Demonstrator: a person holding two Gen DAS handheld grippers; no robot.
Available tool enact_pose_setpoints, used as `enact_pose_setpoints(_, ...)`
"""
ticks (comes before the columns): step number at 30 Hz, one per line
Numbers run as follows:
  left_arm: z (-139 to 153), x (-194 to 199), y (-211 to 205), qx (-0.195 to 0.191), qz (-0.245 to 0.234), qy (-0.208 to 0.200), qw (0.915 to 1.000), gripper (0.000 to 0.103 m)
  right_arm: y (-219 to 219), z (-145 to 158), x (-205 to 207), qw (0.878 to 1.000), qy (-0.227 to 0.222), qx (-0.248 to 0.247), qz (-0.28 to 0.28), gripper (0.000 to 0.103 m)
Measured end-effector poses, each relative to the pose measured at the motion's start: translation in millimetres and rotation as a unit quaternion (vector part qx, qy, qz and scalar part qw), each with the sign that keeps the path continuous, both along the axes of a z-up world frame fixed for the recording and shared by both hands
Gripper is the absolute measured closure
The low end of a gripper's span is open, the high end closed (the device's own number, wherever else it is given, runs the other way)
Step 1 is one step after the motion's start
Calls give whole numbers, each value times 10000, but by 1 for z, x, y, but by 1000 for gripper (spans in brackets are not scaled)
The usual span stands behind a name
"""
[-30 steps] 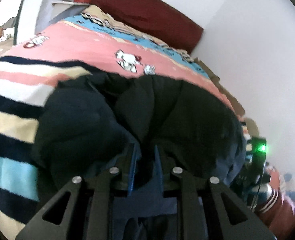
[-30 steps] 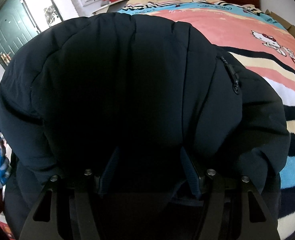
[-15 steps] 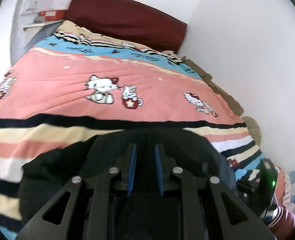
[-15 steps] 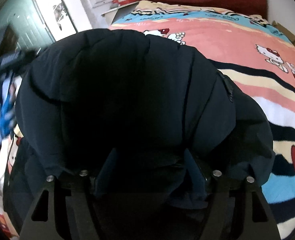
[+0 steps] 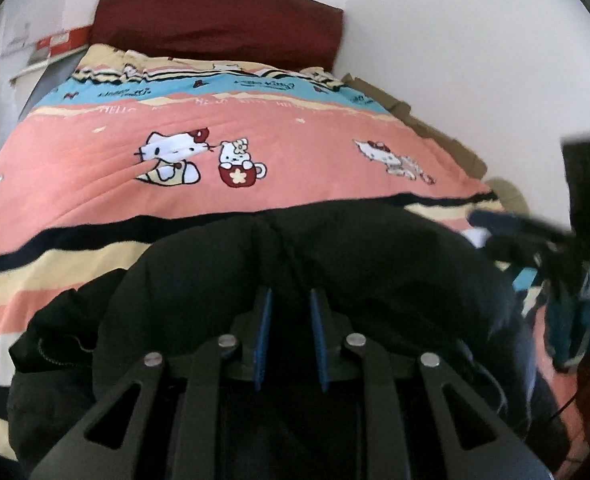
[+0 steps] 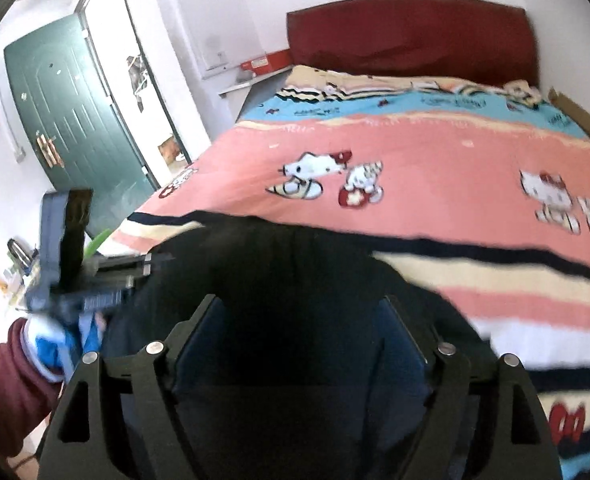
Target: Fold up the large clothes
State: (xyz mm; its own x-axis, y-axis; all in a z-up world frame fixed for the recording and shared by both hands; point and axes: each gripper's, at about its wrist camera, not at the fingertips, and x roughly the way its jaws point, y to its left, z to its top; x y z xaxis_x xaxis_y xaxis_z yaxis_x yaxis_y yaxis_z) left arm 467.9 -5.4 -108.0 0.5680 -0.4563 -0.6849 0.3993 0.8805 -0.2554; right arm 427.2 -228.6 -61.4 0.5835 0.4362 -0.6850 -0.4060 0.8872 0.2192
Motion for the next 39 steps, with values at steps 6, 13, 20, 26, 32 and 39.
enact_pose_setpoints(6,-16,-16,-4,361,-158,-22,9992,84,32,-34,19,9983,373,-151,412,24)
enact_pose_setpoints(13,-39,-66,3,407,-358,82,9985,84,36,-75,-36,9925,680,-617,809,23)
enact_pose_setpoints(20,-51,-81,-2,672,-190,-83,9975,84,36,-85,-66,9889,657,-993,886,23)
enact_pose_setpoints(26,-69,-52,-3,695,55,13,9976,85,45,-116,-33,9891,700,-1143,614,23)
enact_pose_setpoints(32,-62,-47,2,643,171,275,9974,85,47,-119,-20,9881,873,-1134,566,23)
enact_pose_setpoints(39,-1,-82,9,82,216,35,9997,78,24,-71,-48,9919,833,-813,499,23)
